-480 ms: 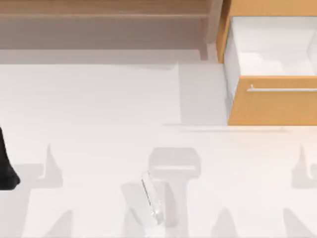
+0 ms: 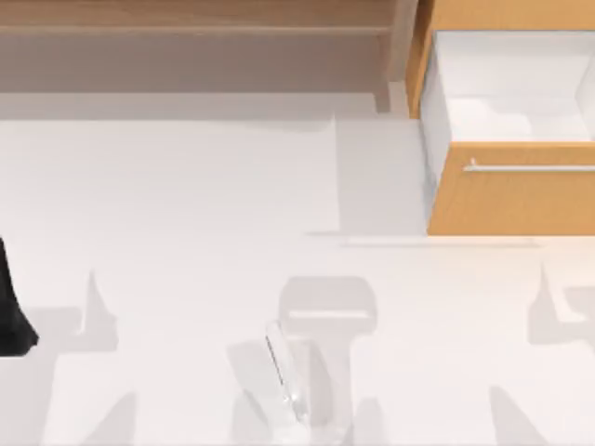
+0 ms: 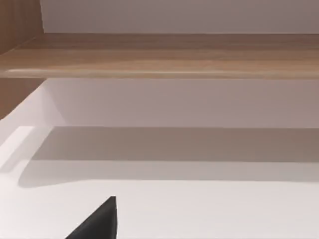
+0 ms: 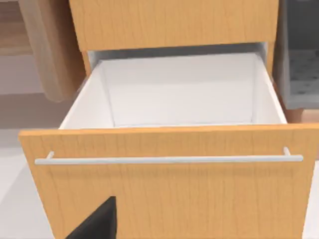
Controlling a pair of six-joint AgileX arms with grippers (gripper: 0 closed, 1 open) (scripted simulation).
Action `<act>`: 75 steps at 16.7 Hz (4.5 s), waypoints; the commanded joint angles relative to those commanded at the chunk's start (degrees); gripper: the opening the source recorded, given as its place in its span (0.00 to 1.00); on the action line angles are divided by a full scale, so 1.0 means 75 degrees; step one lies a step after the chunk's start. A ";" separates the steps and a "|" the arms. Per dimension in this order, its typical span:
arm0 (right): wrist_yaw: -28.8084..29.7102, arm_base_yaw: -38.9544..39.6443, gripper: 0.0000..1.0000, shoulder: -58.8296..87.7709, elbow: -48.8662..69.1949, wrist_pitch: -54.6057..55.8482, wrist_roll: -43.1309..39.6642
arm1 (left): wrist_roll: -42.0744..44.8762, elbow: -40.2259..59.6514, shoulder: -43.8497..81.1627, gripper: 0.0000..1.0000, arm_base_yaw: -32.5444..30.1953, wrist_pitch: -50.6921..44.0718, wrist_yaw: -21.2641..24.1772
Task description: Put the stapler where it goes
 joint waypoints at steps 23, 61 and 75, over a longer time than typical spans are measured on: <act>-0.0040 0.6431 1.00 1.4961 1.1663 -0.7477 0.4028 | 0.0000 0.0000 0.0000 1.00 0.0000 0.0000 0.0000; -0.0048 0.6459 0.00 1.5454 1.0855 -0.6220 0.4070 | 0.0000 0.0000 0.0000 1.00 0.0000 0.0000 0.0000; 0.0418 0.6150 0.00 1.4885 1.1801 -0.7078 0.4081 | 0.0000 0.0000 0.0000 1.00 0.0000 0.0000 0.0000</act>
